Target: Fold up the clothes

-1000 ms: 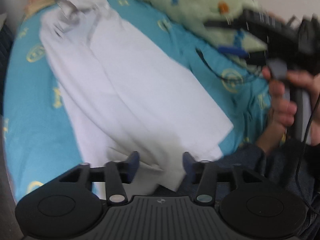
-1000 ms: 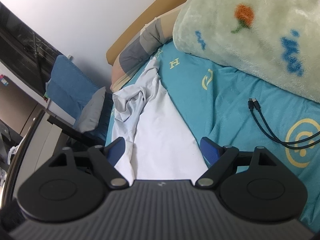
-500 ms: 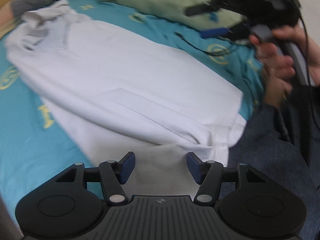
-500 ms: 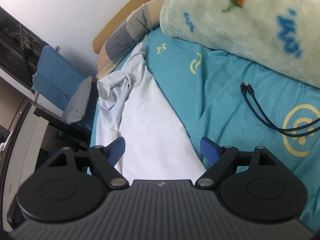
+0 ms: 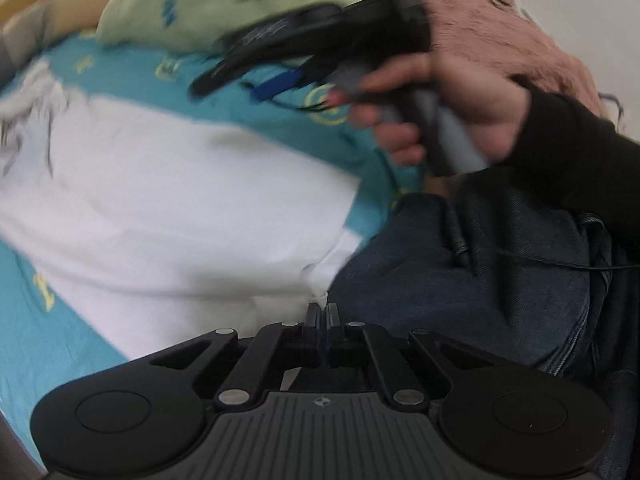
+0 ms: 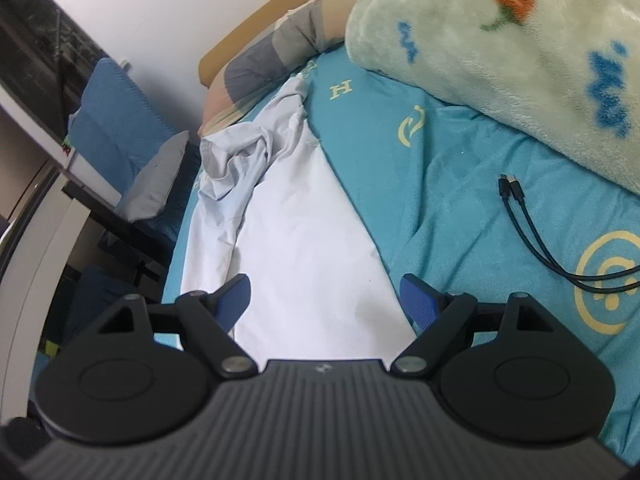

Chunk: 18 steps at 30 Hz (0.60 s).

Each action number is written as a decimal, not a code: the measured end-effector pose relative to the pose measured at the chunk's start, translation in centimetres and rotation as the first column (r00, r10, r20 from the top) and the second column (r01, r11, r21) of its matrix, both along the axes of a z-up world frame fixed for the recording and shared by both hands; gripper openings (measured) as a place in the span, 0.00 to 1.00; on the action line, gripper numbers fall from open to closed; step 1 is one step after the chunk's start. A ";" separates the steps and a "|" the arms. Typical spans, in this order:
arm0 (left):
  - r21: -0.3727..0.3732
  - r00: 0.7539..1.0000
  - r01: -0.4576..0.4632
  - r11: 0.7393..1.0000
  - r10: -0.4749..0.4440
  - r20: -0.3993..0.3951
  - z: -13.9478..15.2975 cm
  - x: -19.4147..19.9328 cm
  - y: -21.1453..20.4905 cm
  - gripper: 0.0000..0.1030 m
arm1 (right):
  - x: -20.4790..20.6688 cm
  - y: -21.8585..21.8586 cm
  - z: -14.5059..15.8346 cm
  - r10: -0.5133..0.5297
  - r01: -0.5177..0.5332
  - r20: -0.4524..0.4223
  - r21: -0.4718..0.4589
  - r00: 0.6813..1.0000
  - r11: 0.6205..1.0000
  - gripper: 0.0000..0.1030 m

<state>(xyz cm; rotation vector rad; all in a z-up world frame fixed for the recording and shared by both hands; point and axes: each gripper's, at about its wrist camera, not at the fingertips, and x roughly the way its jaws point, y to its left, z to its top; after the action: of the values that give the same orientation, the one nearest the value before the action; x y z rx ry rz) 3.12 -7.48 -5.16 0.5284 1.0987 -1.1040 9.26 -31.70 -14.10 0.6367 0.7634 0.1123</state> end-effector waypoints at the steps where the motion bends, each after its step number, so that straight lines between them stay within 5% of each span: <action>1: -0.025 1.000 -0.027 0.999 0.026 -0.014 0.4 0.0 -0.1 0.09 | 0.0 0.1 0.0 0.006 -0.006 0.004 -0.006 1.000 1.000 0.81; 3: -0.106 0.994 -0.107 0.989 0.104 -0.036 1.3 1.3 0.6 0.18 | 0.5 0.4 0.2 0.038 -0.038 0.020 -0.013 0.999 0.999 0.82; 5: -0.204 0.977 -0.215 0.955 0.213 -0.031 2.0 3.8 2.1 0.39 | 1.9 0.7 0.8 0.078 -0.076 0.049 -0.039 0.996 0.996 0.81; 6: -0.252 0.962 -0.270 0.929 0.272 -0.028 2.2 5.3 3.0 0.57 | 3.0 0.7 1.1 0.096 -0.094 0.063 -0.043 0.993 0.995 0.81; 9: -0.372 0.879 -0.451 0.811 0.476 -0.029 1.5 11.7 6.4 0.63 | 7.0 0.6 1.8 0.142 -0.138 0.106 -0.047 0.984 0.989 0.81; 12: -0.417 0.721 -0.642 0.643 0.692 -0.042 -1.5 19.9 10.0 0.69 | 12.4 0.5 1.6 0.154 -0.153 0.135 -0.021 0.979 0.988 0.81; 16: -0.410 0.461 -0.829 0.381 0.880 -0.113 -7.4 30.7 14.3 0.69 | 20.8 1.0 -0.7 0.137 -0.134 0.118 -0.033 0.983 0.990 0.81; 18: -0.416 0.390 -0.862 0.288 0.903 -0.182 -9.7 34.8 15.7 0.68 | 25.1 1.2 -2.2 0.117 -0.115 0.109 -0.027 0.987 0.993 0.79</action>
<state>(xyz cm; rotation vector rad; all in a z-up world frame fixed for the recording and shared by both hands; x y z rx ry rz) 37.92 8.24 -14.85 -0.4468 0.7869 -0.2519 34.32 -30.48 -16.25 0.5613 0.6932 0.2442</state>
